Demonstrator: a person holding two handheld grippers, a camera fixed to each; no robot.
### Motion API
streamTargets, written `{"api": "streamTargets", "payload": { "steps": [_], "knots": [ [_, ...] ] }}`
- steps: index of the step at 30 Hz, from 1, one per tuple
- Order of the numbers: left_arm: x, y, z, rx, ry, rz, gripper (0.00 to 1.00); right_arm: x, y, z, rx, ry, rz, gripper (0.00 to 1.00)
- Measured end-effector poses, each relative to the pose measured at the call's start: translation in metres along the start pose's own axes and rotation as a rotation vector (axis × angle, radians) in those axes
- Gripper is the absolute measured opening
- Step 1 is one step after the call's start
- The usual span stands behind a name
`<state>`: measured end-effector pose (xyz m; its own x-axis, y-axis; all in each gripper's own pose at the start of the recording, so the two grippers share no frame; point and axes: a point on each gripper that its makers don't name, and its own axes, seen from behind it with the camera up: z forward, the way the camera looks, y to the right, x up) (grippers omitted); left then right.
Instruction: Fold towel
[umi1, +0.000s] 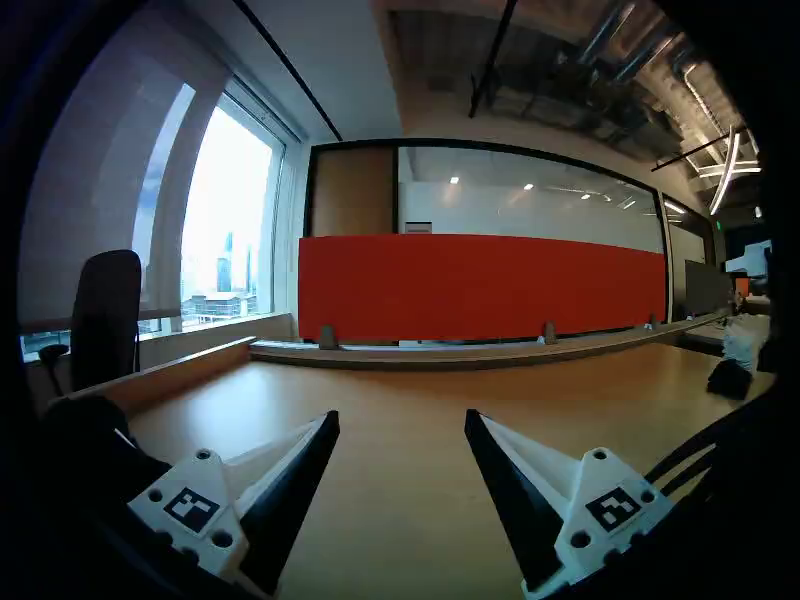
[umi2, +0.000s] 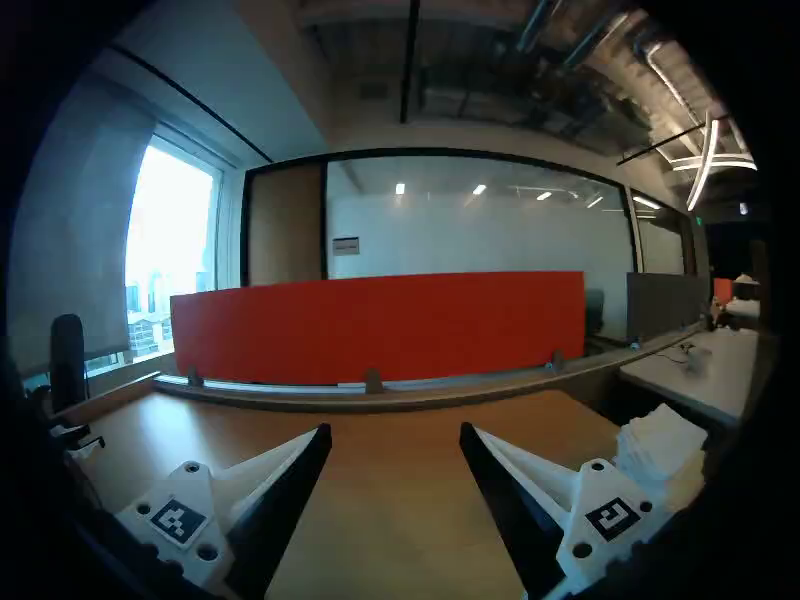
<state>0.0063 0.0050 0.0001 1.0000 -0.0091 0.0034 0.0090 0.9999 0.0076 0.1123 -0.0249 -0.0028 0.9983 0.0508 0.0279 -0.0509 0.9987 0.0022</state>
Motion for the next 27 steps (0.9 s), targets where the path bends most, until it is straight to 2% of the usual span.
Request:
{"api": "streamTargets", "payload": {
  "steps": [6, 27],
  "knots": [
    [-0.005, -0.007, 0.001, 0.005, 0.001, 0.003, 0.93, -0.001, -0.003, -0.002, 0.001, 0.002, -0.007, 1.0],
    [-0.006, -0.011, 0.0, 0.021, 0.003, 0.008, 0.93, -0.003, 0.002, 0.003, 0.003, 0.01, -0.001, 0.99]
  ]
}}
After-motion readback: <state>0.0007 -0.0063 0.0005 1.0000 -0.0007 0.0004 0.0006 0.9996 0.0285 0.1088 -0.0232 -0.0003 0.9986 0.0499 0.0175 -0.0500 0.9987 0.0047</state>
